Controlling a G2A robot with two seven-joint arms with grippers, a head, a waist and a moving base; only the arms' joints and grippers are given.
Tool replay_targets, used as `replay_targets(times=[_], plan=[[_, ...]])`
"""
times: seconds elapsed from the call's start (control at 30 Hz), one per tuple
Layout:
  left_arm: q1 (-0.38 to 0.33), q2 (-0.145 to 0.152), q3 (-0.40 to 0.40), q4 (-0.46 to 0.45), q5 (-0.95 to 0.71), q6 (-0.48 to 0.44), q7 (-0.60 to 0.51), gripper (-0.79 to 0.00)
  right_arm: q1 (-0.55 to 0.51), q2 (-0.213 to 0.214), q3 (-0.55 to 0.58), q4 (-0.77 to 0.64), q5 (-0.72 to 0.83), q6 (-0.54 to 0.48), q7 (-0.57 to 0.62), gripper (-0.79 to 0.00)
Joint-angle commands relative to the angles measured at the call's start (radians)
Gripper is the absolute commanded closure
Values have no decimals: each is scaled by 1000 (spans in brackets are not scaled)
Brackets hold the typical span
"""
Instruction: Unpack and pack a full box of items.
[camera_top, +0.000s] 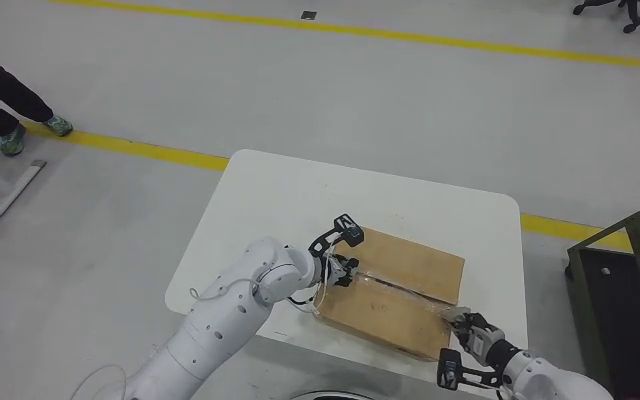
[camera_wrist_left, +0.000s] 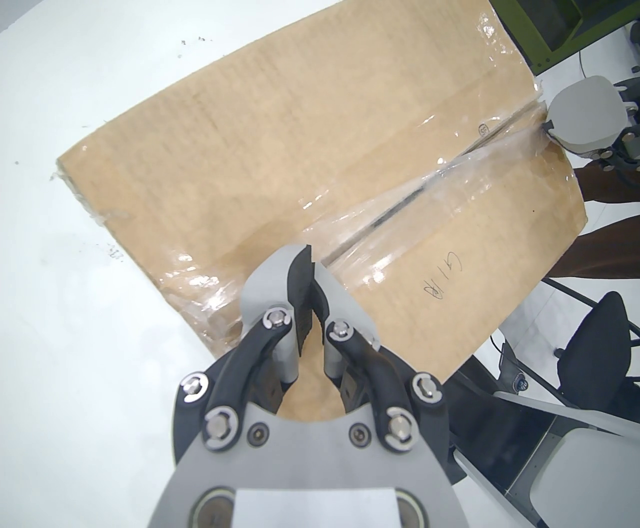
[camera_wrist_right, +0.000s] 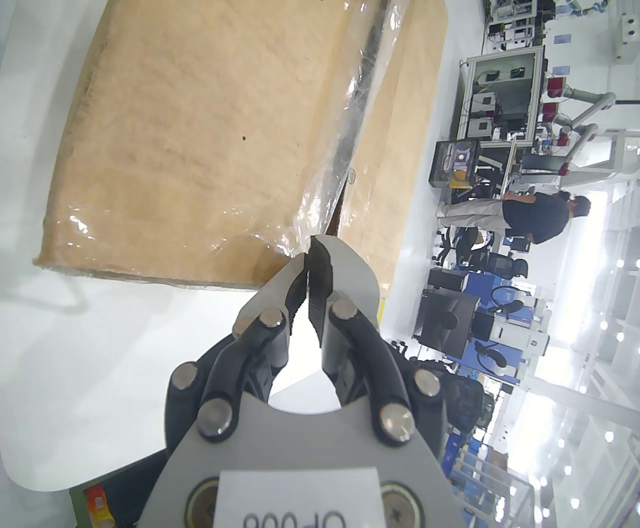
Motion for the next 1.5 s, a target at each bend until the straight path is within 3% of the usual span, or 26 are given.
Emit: replay_targets(times=[0.0,0.37,0.5,0.63,0.77,0.83,1.07,1.17,1.47], plan=[[2,0,-2,-3,2,1,1,0,-5,-4,26,2,97,-16,13,-785],[14,2,-8,-13,5,2,2,-6,22,-15,213,67,799,-370,105,-785],[15,2,-7,-14,5,0,1,-9,34,-10,255,210,1327,-574,233,-785],[17,2,-9,-17,6,-1,3,-6,60,37,209,297,1911,-556,610,-785],[18,2,-10,-19,8,-2,3,-12,138,91,169,320,2474,-321,1078,-785],[19,2,-10,-19,10,-2,2,-25,188,109,181,351,2647,-228,1246,-785],[20,2,-13,-20,11,5,3,-58,188,109,181,351,2647,-228,1246,-785],[20,2,-14,-20,11,4,2,-6,188,109,181,351,2647,-228,1246,-785],[15,1,-16,-17,16,5,6,-25,188,108,170,347,2652,-202,1230,-785]])
